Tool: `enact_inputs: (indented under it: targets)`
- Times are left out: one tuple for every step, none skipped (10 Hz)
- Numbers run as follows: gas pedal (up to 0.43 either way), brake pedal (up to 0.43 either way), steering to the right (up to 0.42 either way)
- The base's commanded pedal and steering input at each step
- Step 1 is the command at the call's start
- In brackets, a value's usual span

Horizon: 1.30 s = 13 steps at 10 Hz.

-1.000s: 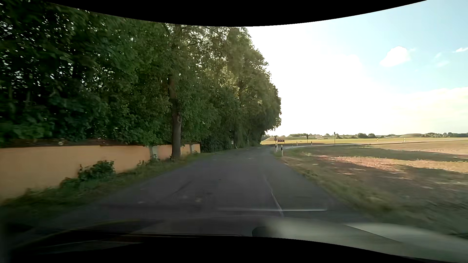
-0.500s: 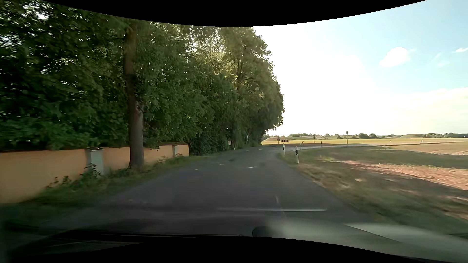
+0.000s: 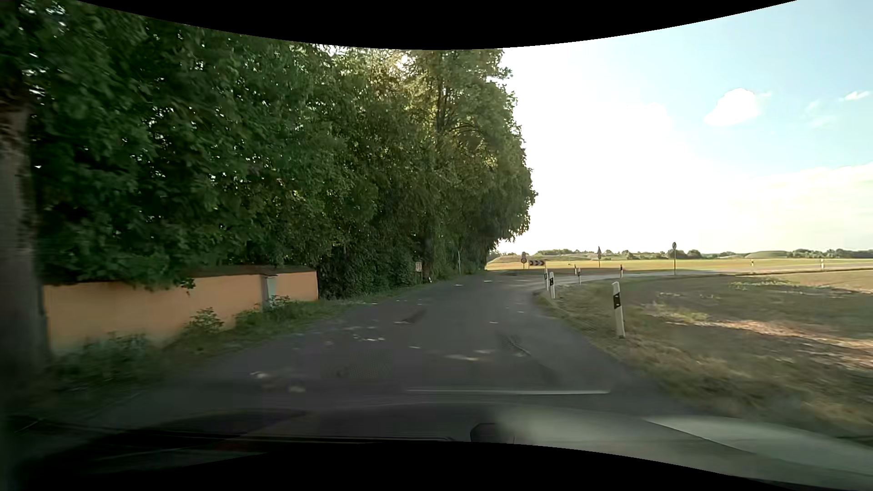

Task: Follow the waypoints while adhering to traffic rules and regulations

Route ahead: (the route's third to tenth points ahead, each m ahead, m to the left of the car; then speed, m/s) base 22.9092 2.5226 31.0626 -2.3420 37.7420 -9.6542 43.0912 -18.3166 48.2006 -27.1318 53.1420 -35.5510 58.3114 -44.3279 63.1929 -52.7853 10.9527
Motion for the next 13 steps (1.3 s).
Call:
enact_inputs:
  targets:
    - [0.000, 0.116, 0.012]
    - [0.000, 0.116, 0.014]
    - [0.000, 0.122, 0.018]
    - [0.000, 0.128, 0.023]
    - [0.000, 0.122, 0.030]
    - [0.000, 0.122, 0.035]
    - [0.000, 0.116, 0.040]
    - [0.000, 0.104, 0.050]
    - [0.000, 0.055, 0.064]
    - [0.000, 0.018, 0.075]
    - [0.000, 0.006, 0.090]
    - [0.000, 0.006, 0.100]
    - [0.000, 0.006, 0.104]
